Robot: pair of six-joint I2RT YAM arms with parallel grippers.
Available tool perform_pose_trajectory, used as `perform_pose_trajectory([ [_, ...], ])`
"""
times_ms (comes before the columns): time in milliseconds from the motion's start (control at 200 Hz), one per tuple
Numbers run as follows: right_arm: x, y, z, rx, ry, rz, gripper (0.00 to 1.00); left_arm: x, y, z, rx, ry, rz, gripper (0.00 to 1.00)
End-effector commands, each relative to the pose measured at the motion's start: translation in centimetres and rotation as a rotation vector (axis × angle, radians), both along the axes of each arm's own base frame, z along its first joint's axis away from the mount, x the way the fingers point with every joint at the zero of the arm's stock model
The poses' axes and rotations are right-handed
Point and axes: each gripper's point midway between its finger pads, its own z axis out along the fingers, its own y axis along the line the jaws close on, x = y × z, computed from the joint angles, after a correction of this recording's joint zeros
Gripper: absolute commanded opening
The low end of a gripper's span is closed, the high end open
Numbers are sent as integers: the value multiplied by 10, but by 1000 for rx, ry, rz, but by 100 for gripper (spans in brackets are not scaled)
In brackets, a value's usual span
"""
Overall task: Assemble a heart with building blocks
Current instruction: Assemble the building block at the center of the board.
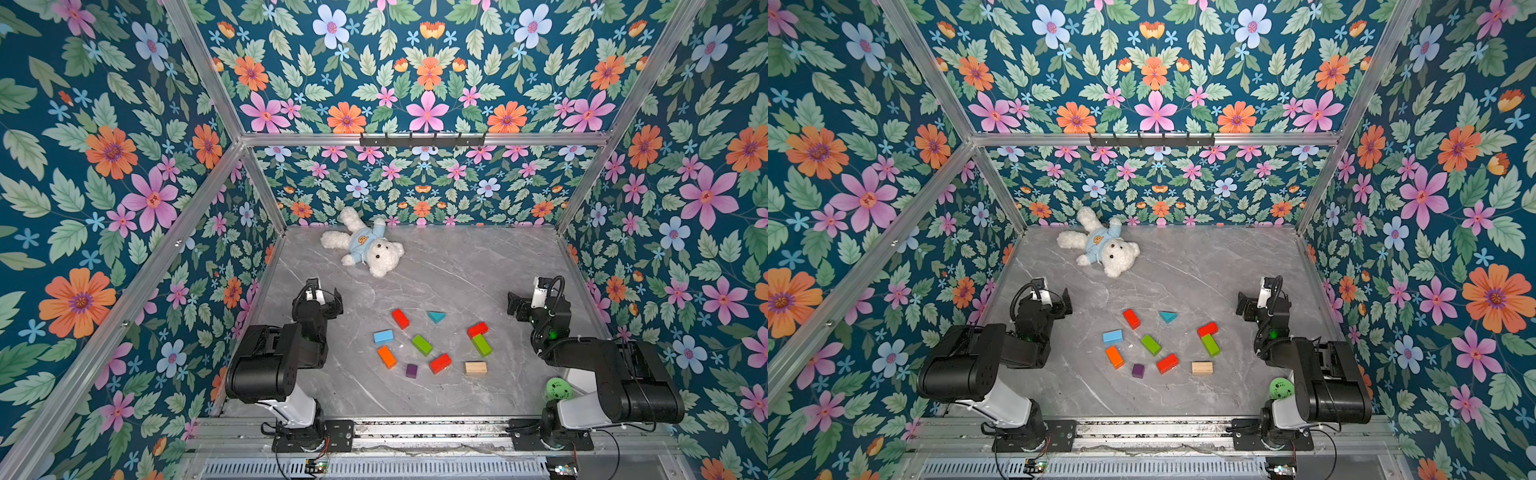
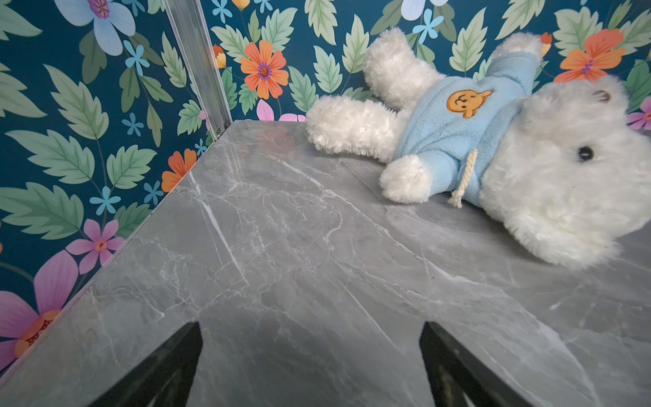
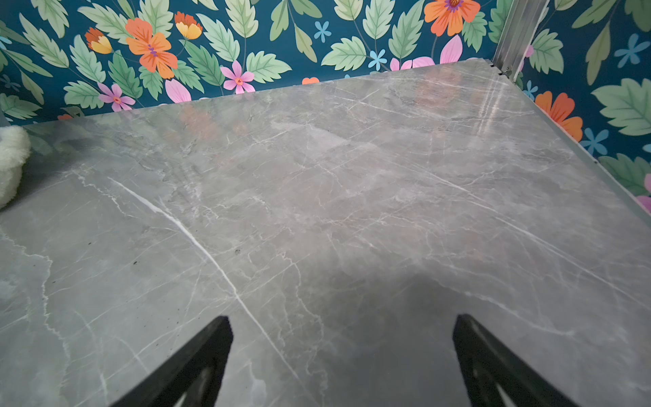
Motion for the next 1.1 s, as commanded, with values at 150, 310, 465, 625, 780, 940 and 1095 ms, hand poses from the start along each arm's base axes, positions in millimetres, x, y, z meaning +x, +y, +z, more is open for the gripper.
perform_pose_trajectory([
  [150,5,-7,43,-81,-14,-86,99,16,11,21,-11,19,76,99],
  [310,-21,-3,163,126,-73,-183,99,47,37,104,-161,66,308,99],
  [465,-41,-16,123,462,88,-370,99,46,-21,125,-413,133,154,94],
  [625,-54,29,75,403,499,-327,99,9,-135,110,-329,257,-120,90],
  [780,-73,47,49,402,703,-319,98,-43,-213,56,-309,442,-318,84],
  [940,-92,102,30,326,831,-264,77,-69,-216,28,-358,520,-313,81],
  [1095,-99,128,-3,323,960,-298,68,-72,-213,36,-351,508,-316,80],
])
